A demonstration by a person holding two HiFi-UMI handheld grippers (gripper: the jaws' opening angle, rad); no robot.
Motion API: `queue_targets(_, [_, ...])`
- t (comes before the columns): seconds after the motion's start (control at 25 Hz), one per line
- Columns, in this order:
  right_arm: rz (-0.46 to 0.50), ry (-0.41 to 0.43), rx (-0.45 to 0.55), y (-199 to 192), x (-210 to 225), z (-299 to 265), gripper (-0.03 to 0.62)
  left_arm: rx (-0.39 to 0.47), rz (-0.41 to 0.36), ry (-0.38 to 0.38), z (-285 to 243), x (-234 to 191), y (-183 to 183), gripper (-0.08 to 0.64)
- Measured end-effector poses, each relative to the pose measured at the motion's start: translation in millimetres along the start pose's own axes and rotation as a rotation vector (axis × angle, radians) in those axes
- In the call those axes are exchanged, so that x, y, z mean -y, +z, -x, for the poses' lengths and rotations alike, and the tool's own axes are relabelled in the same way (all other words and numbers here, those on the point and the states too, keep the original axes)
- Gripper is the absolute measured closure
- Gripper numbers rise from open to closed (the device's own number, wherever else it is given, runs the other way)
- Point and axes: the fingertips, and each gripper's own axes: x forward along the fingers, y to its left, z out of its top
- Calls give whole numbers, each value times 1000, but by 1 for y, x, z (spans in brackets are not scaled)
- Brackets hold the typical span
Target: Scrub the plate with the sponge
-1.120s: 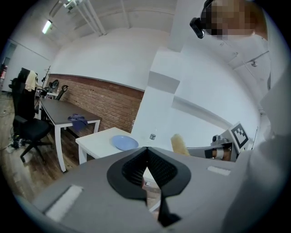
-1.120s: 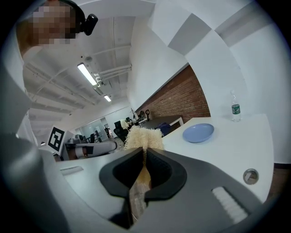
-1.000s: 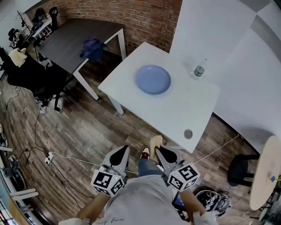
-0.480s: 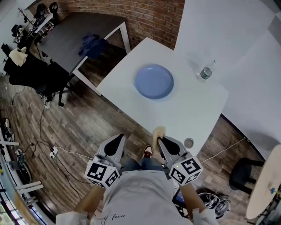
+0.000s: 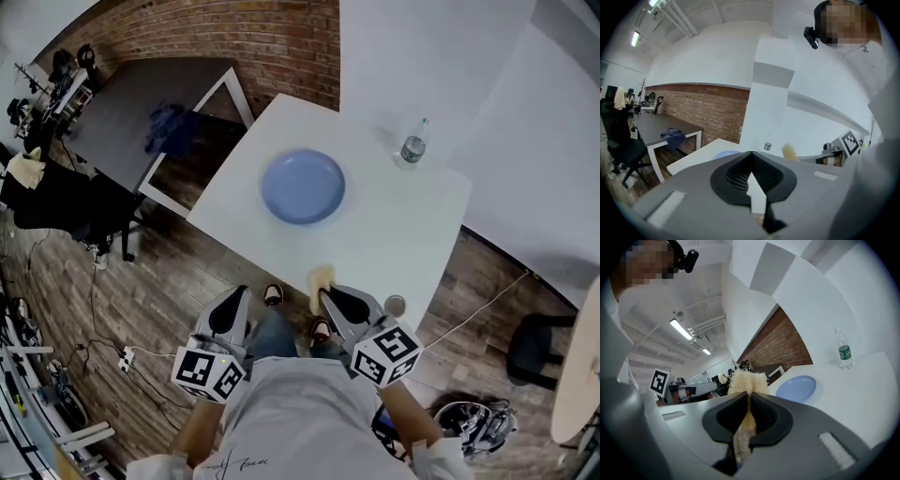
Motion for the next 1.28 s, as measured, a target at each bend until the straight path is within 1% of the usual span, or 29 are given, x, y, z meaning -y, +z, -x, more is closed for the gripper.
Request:
queue_targets(0.08, [-8,-23,4,1,9,-3,561,-13,-8,-16,-13,-1,1,548])
queue_targets(0.12, [-11,-34,6,1,14,-5,561,-20,-26,-24,-19,-2,2,548])
queue_targets(0.16, [-17,-42,8,2,18,-7,561,-26,-61,-32,-25,-2,2,548])
queue_targets(0.24, [-32,-44,13,6,25,-14,560,-35,-154,-44,-37,-6,3,548])
queue_targets(0.28, [-37,-44,13,8,28,-18,560,-38,-190,-53,-43,-8,4,548])
queue_targets(0.32, [-37,-50,10,10,30,-22,561,-40,-209,-63,-49,-11,5,548])
queue_targets(0.44, [-21,-92,-5,15,41,-39,560,-48,-194,-95,-71,-28,11,548])
queue_targets(0.56, [-32,-131,-19,19,52,-58,561,-59,-178,-120,-94,-49,20,548])
queue_targets(0.96, [-58,-251,-22,44,69,-136,560,-68,-183,-249,-160,-120,59,548])
queue_targets(1.16, [-70,-319,-9,53,78,-163,560,-88,-179,-299,-191,-151,67,548])
queue_targets(1.28, [-71,-328,8,56,79,-178,560,-105,-172,-335,-207,-164,66,548])
